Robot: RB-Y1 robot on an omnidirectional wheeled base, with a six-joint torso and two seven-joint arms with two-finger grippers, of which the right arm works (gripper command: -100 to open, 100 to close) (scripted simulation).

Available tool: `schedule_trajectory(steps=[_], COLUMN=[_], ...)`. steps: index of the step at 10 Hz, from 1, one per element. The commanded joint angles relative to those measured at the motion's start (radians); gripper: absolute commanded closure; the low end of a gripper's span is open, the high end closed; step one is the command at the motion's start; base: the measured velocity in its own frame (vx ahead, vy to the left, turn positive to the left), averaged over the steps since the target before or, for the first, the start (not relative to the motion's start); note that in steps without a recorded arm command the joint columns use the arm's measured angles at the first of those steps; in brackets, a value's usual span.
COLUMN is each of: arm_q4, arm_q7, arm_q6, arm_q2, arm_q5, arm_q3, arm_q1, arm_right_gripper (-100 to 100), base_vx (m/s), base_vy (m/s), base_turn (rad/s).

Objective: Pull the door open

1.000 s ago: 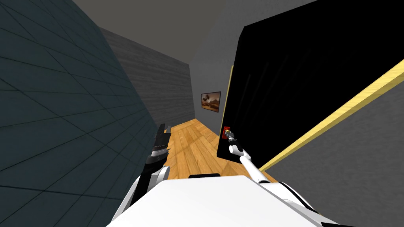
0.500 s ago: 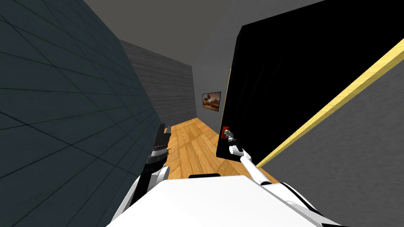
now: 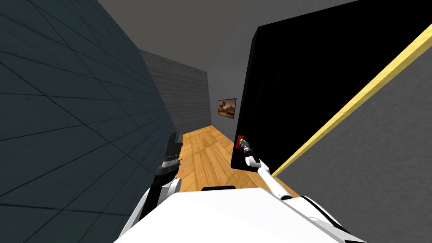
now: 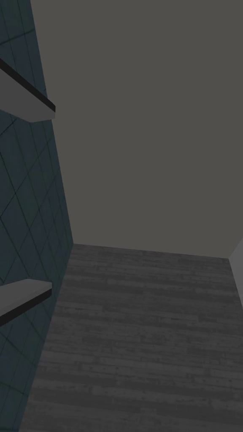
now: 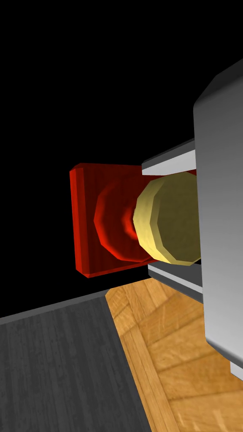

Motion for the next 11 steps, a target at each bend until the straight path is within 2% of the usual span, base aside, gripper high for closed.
schedule_trajectory(steps=[1, 5, 7, 8, 9, 11], arm_q4=[-0.005, -0.026, -0.034, -0.03, -0.039, -0.049], arm_q7=[-0.02, -0.061, -0.077, -0.071, -0.088, -0.105], arm_q6=[-0.005, -0.011, -0.014, -0.013, -0.015, -0.02], arm_q2=[-0.01, -0.036, -0.046, -0.043, -0.054, -0.067], arm_q5=[0.004, 0.013, 0.016, 0.015, 0.019, 0.023], arm_q3=[0.023, 0.07, 0.088, 0.083, 0.102, 0.118], arm_q1=[0.006, 0.019, 0.024, 0.021, 0.03, 0.037], arm_right_gripper=[100, 100, 100, 100, 100, 100], base_vx=[-0.179, -0.194, -0.188, -0.083, -0.097, -0.158], base_vy=[-0.068, -0.096, -0.042, -0.023, -0.036, -0.066], base_turn=[0.109, 0.1, 0.052, 0.022, 0.07, 0.072])
